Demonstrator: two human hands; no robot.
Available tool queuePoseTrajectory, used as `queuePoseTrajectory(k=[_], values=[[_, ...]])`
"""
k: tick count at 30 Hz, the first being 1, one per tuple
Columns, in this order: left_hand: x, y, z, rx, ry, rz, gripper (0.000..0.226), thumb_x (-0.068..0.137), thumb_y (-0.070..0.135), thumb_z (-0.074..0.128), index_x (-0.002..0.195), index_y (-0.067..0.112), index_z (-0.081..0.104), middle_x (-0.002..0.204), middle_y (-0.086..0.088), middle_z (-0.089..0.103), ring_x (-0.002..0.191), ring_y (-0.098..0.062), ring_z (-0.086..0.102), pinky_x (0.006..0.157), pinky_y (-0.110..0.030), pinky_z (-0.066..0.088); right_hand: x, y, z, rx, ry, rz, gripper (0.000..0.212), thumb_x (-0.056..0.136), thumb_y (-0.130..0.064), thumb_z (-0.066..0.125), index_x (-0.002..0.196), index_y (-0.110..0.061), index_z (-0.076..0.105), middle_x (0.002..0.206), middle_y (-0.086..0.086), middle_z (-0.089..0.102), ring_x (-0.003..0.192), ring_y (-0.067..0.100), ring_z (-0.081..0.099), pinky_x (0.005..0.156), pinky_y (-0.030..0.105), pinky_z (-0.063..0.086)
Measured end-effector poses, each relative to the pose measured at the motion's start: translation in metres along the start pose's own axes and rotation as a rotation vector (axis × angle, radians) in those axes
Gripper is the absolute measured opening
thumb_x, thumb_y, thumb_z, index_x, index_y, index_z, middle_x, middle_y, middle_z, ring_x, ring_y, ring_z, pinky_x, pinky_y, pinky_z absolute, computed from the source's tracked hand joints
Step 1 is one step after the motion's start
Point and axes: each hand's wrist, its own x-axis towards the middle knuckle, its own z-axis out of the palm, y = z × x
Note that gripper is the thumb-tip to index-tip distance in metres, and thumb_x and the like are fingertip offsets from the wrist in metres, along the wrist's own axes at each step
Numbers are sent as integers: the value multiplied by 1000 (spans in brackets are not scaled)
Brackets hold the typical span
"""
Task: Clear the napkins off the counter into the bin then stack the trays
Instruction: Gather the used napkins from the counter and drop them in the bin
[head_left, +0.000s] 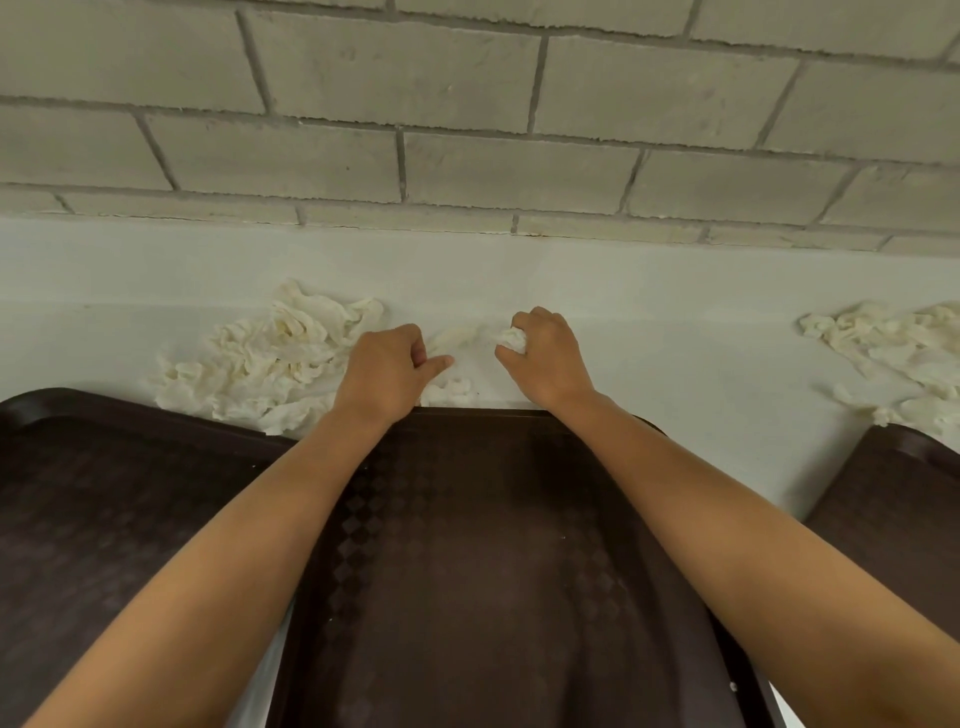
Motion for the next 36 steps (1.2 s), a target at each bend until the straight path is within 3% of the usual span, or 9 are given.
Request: queuePoseTrajectory(k=[4, 9, 12, 15, 19, 26, 29, 33, 36], values=[[-2, 3, -3, -54, 114, 96, 30, 85, 34, 66, 71, 12, 50, 53, 7, 44, 49, -5, 42, 53, -22, 34, -2, -3, -1, 15, -12, -13, 11, 87, -17, 58, 81, -10, 52, 84, 3, 44, 84, 16, 39, 69, 22, 27], [0, 9, -10, -176, 202, 190, 17, 73, -2, 59, 64, 9, 50, 48, 7, 43, 45, -9, 40, 50, -27, 39, -6, -5, -8, 29, -3, -16, 10, 86, -17, 59, 83, -9, 54, 83, 2, 44, 82, 14, 40, 68, 22, 28], [1, 20, -17, -191, 242, 237, 20, 68, -6, 56, 62, 10, 46, 49, 11, 39, 45, -7, 37, 48, -16, 34, -11, -6, -15, 42, 9, -13, 13, 85, -16, 60, 78, -9, 51, 81, 3, 44, 75, 16, 42, 59, 22, 28], [0, 33, -23, -224, 305, 301, 17, 64, -5, 59, 66, 10, 52, 59, 9, 44, 52, -5, 41, 54, -6, 34, -16, -6, -23, 43, 33, -8, 13, 86, -17, 60, 83, -5, 57, 81, 3, 45, 71, 16, 44, 54, 13, 28], [-8, 50, -28, -275, 337, 304, 21, 69, 1, 57, 84, 9, 69, 81, 0, 65, 60, -5, 48, 59, -1, 35, -25, -5, -38, 16, 57, -14, 16, 86, -19, 60, 88, -3, 59, 82, 3, 45, 73, 15, 43, 57, 19, 27], [-25, 79, -35, -217, 276, 307, 30, 69, 20, 42, 54, -1, 58, 44, -5, 51, 41, -19, 41, 46, -15, 32, -48, 2, -69, 56, 112, -3, 13, 85, -16, 60, 78, -7, 54, 78, 3, 44, 69, 17, 42, 54, 12, 26], [-38, 96, -35, -285, 288, 321, 33, 72, 24, 47, 46, 5, 50, 37, 4, 39, 37, -14, 34, 48, -11, 29, -62, 7, -81, 76, 136, -9, 13, 84, -15, 61, 76, -10, 52, 78, 4, 45, 68, 17, 43, 54, 13, 27], [-54, 120, -30, -344, 333, 367, 55, 83, 29, 60, 39, 1, 44, 35, -11, 41, 37, -26, 42, 58, -18, 39, -83, 13, -100, 94, 189, -5, 17, 85, -16, 60, 75, -13, 48, 77, 3, 46, 67, 16, 43, 53, 12, 27], [-69, 138, -26, -365, 365, 420, 62, 88, 30, 60, 36, 13, 30, 32, -3, 28, 36, -23, 31, 60, -15, 36, -102, 19, -116, 102, 194, 24, 17, 87, -17, 59, 76, -12, 47, 77, 2, 45, 67, 16, 41, 53, 13, 27]])
